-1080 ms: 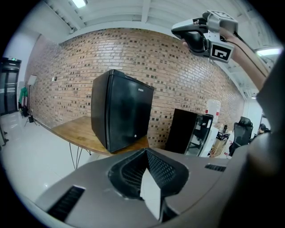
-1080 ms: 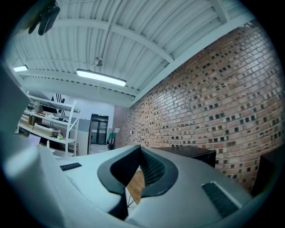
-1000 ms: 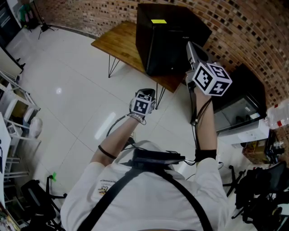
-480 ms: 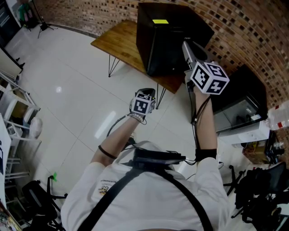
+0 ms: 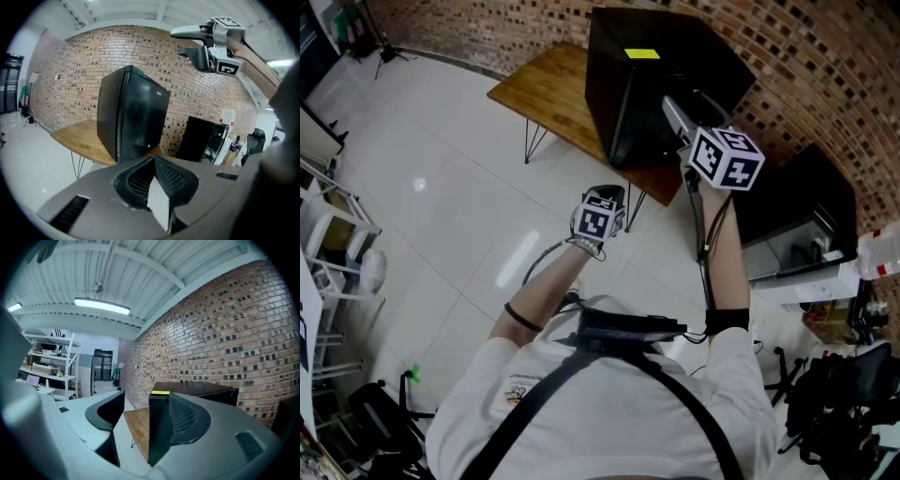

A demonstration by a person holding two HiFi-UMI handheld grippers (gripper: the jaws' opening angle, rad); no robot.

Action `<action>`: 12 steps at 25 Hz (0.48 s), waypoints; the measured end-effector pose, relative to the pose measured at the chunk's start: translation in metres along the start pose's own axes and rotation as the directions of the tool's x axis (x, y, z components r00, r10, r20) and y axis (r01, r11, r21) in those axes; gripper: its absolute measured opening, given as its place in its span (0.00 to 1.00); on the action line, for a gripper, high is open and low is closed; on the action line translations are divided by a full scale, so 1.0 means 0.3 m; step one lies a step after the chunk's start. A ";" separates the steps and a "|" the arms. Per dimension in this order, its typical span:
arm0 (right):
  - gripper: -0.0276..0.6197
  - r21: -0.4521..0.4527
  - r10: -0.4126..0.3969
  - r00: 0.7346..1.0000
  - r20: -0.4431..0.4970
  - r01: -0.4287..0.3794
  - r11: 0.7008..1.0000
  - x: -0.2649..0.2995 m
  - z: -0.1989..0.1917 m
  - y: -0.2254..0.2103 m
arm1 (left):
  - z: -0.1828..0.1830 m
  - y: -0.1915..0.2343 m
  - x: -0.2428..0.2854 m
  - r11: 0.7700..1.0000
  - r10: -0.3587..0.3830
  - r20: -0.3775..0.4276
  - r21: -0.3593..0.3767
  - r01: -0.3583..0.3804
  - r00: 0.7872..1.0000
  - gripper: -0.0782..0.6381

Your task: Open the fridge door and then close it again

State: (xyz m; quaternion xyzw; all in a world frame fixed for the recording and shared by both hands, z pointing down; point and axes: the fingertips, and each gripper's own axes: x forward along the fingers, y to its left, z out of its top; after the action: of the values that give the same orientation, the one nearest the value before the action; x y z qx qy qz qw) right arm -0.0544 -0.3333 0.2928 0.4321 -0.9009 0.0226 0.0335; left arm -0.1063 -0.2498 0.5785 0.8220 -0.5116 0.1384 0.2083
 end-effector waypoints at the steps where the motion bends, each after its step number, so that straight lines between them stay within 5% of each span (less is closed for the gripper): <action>1: 0.54 0.001 -0.003 1.000 -0.009 0.003 1.000 0.027 -0.011 -0.006 | 0.008 0.018 0.009 1.000 -0.003 0.000 0.000 0.003 1.000 0.11; 8: 0.57 -0.014 -0.018 0.996 -0.090 0.016 1.000 0.214 -0.089 -0.042 | 0.048 0.138 0.070 1.000 -0.029 -0.018 -0.001 0.029 0.999 0.11; 12: 0.59 -0.103 -0.048 0.986 -0.159 0.032 0.994 0.311 -0.143 -0.064 | 0.056 0.198 0.106 0.999 -0.047 -0.030 -0.004 0.047 0.998 0.11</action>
State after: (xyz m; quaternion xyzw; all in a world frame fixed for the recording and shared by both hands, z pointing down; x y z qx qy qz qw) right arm -0.0961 -0.4149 0.3432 0.4445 -0.8865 0.0116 0.1283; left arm -0.1454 -0.3061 0.5897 0.8314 -0.4890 0.1449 0.2206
